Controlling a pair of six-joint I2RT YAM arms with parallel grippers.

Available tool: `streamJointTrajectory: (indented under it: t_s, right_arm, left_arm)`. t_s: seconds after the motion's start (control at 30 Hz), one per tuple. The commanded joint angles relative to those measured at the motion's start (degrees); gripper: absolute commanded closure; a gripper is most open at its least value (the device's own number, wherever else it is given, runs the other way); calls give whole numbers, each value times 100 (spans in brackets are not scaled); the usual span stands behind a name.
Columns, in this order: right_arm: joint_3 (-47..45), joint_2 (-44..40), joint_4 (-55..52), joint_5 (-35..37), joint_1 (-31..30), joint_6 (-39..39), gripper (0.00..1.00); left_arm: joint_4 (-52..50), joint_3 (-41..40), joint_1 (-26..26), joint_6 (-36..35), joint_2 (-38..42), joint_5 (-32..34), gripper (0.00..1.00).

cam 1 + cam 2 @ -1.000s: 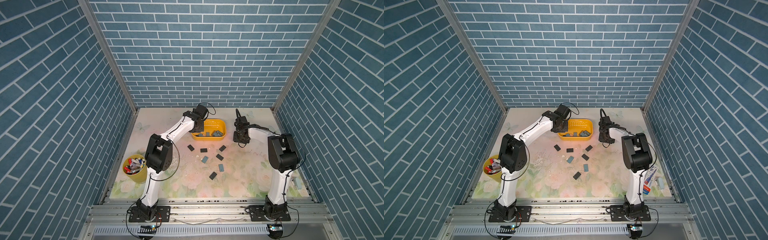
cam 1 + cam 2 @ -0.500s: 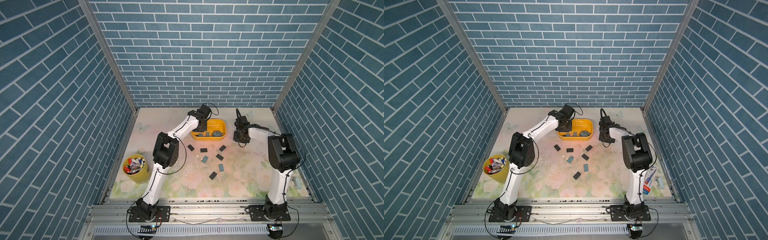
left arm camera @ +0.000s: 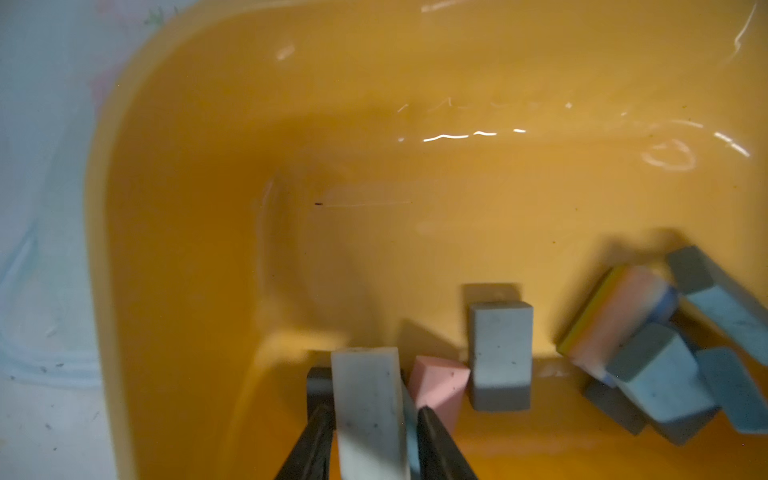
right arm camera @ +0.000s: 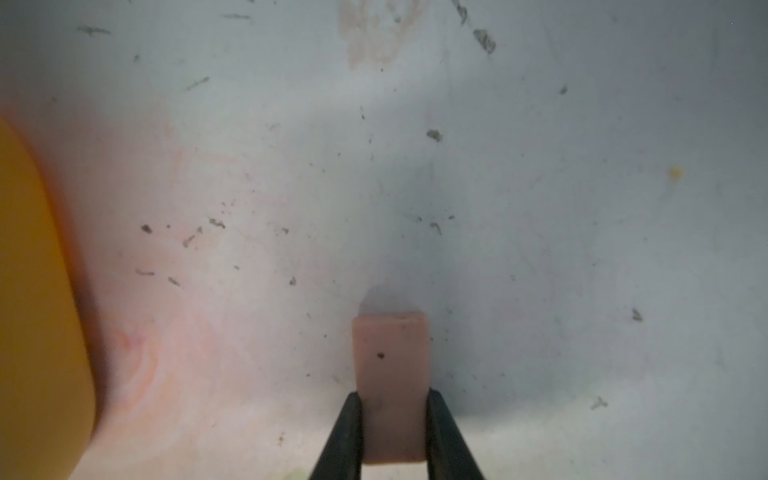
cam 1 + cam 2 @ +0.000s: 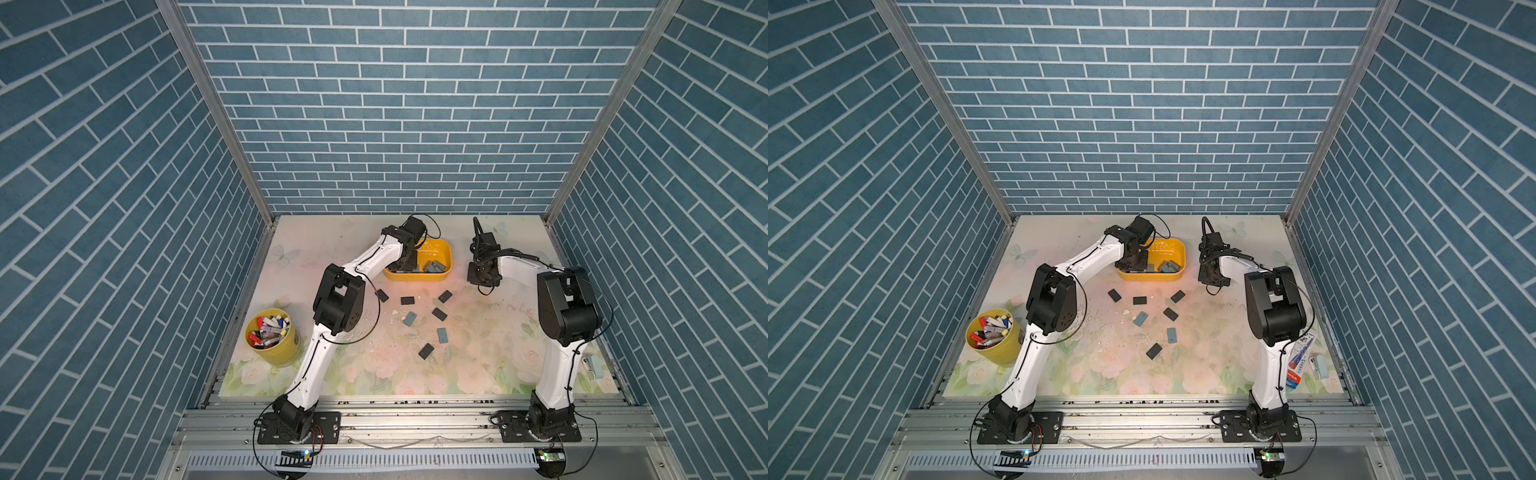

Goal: Put the eraser in the storage box
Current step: Place the eraser in the storage box, then pick up the eraser from the center of the board.

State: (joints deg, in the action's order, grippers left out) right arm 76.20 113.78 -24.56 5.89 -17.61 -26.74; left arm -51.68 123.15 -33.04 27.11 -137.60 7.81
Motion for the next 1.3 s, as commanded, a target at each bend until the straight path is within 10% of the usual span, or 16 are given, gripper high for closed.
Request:
streamJointTrajectory:
  t_s: [0.0, 0.7, 1.27]
  right_arm:
    - [-136, -322, -81, -99, 12, -138, 83]
    - [-405, -1056, -251, -88, -110, -147, 84]
    - [500, -1098, -803, -271, -701, -6, 85]
  left_arm:
    - [-76, 2, -36, -28, -86, -7, 57]
    - [43, -138, -94, -37, 541, 5, 28]
    - [800, -1684, -115, 299, 2574, 593, 16]
